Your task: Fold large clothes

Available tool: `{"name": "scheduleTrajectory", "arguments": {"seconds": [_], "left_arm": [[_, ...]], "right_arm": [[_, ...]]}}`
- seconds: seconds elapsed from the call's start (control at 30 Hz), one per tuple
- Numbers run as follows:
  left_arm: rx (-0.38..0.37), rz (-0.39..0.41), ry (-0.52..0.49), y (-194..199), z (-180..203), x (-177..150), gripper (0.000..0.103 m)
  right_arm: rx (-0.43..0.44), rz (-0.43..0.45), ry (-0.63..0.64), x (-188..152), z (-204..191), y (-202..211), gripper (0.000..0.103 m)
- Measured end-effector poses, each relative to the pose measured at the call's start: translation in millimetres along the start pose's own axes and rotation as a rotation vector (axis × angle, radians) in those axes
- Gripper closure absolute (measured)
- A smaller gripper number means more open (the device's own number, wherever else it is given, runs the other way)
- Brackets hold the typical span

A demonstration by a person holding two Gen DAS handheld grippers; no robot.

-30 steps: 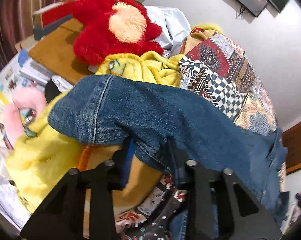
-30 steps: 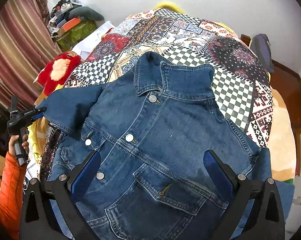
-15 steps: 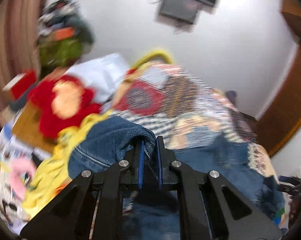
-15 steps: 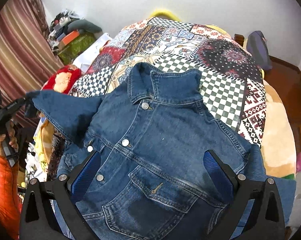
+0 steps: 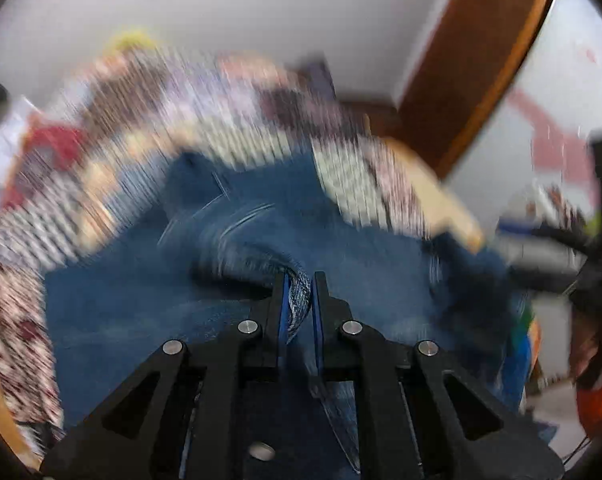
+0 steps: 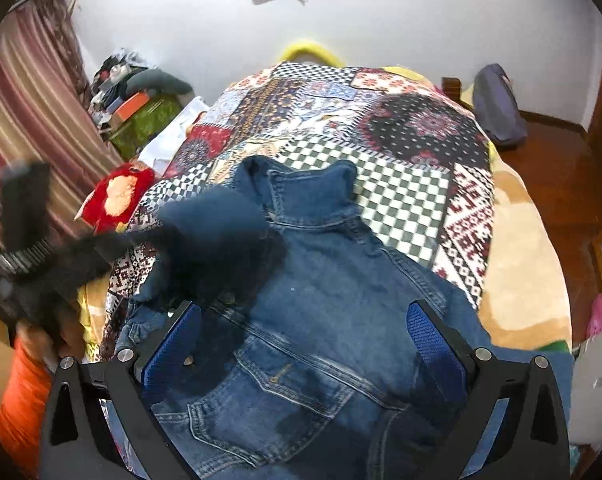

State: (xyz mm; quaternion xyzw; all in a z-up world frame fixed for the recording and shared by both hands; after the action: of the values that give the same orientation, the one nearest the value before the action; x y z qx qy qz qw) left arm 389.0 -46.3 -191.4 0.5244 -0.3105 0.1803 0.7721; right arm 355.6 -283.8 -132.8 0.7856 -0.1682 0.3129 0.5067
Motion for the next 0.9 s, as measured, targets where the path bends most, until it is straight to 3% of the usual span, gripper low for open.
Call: {"name": "scheduleTrajectory", "arguments": {"seconds": [0.1, 0.23, 0.27, 0.37, 0.4, 0.47, 0.63, 0.8, 0.9], "left_arm": [[-0.068, -0.152, 0.058, -29, 7, -25, 0.093], [-0.050, -0.139, 0.011, -13, 14, -28, 0.092], [-0.050, -0.121, 0.005, -5, 14, -26, 0.084], [-0.014, -0.024, 0.006, 29, 2, -17, 0.036], [0.010, 0.016, 0.005, 41, -4, -13, 0.030], [0.082, 0.086, -0.011, 66, -22, -8, 0.028], [0.272, 0.119, 0.018, 101, -87, -13, 0.020], [0.379, 0.077, 0.100, 108, -153, -38, 0.016], [0.423, 0.026, 0.125, 98, -181, -58, 0.016]], "right_arm": [[-0.008, -0.034, -0.026, -6, 12, -6, 0.001], [-0.010, -0.080, -0.037, -11, 14, -18, 0.001], [0.000, -0.090, -0.041, -11, 11, -23, 0.001], [0.032, -0.102, -0.040, -7, -3, -32, 0.001], [0.038, -0.103, -0.032, -6, -9, -35, 0.001], [0.047, -0.109, -0.010, -3, -22, -42, 0.001], [0.068, -0.150, 0.056, 7, -59, -73, 0.001], [0.038, -0.200, 0.119, 10, -86, -118, 0.001], [-0.032, -0.211, 0.190, 7, -93, -147, 0.001]]}}
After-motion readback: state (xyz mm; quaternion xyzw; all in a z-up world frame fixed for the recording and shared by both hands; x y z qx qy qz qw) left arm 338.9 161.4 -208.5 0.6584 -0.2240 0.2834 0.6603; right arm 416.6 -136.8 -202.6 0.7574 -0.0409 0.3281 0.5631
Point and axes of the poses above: each gripper's, at about its wrist camera, not at the fingertips, and y roughly against the way its jaws point, z to its right, x to its top, the point moved 2 cm from there along -y, roughly the way its jaws point, and after that the axes turned 10 degrees about z, right-handed, at the moved point
